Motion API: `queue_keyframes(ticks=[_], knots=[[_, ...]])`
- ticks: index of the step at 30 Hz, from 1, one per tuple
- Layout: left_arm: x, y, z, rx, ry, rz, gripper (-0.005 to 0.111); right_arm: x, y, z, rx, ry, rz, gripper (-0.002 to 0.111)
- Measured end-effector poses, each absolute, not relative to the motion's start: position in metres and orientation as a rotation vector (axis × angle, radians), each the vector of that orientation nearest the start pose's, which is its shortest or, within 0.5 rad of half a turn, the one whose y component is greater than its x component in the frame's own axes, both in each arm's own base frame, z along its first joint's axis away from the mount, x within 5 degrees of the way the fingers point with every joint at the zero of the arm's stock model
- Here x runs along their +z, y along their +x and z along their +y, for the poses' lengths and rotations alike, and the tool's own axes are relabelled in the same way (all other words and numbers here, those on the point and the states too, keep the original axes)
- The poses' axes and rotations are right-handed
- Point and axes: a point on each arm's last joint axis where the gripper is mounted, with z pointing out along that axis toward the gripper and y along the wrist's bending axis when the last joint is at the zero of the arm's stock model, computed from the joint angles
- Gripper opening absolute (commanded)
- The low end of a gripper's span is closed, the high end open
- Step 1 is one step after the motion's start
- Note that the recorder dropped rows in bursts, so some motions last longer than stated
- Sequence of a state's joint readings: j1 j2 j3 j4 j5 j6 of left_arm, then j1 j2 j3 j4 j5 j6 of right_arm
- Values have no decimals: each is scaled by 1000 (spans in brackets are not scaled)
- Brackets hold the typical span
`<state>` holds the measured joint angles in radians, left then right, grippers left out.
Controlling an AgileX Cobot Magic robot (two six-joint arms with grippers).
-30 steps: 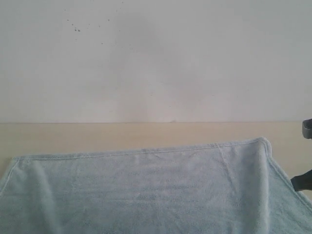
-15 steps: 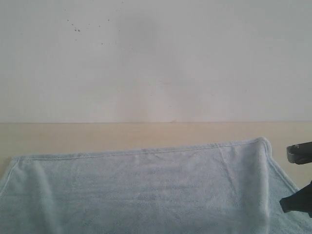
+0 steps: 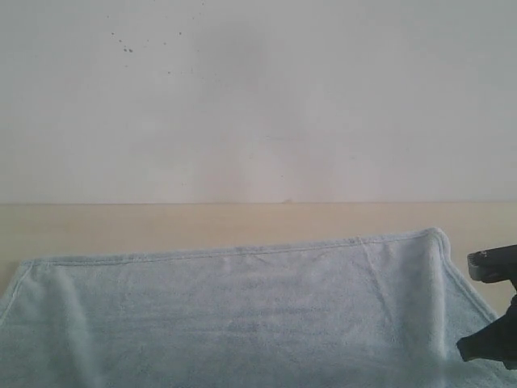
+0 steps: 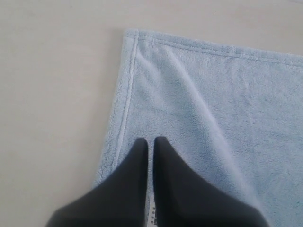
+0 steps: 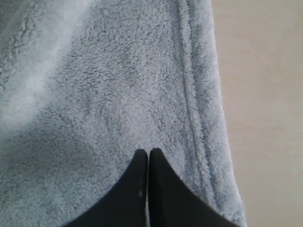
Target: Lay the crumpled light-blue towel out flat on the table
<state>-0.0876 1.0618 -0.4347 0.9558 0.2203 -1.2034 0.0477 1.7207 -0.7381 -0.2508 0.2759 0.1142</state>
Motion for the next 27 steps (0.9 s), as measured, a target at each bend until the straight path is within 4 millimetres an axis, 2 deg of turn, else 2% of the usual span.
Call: queue_keyframes(ticks=[3, 6, 14, 19, 23, 27], knots=[[223, 194, -1, 6, -285, 2206, 4, 127, 291, 8, -112, -227, 2728, 0], [223, 194, -1, 3, -282, 2204, 4, 115, 291, 8, -111, -235, 2767, 0], [223, 194, -1, 5, -279, 2204, 4, 111, 288, 8, -104, -223, 2776, 0], [223, 194, -2, 1, -277, 2203, 4, 108, 276, 6, -83, -120, 2768, 0], [224, 194, -2, -10, -271, 2198, 4, 108, 269, -8, -84, 40, 2775, 0], [224, 195, -3, -21, -265, 2193, 4, 113, 249, -28, -118, 194, 2814, 0]])
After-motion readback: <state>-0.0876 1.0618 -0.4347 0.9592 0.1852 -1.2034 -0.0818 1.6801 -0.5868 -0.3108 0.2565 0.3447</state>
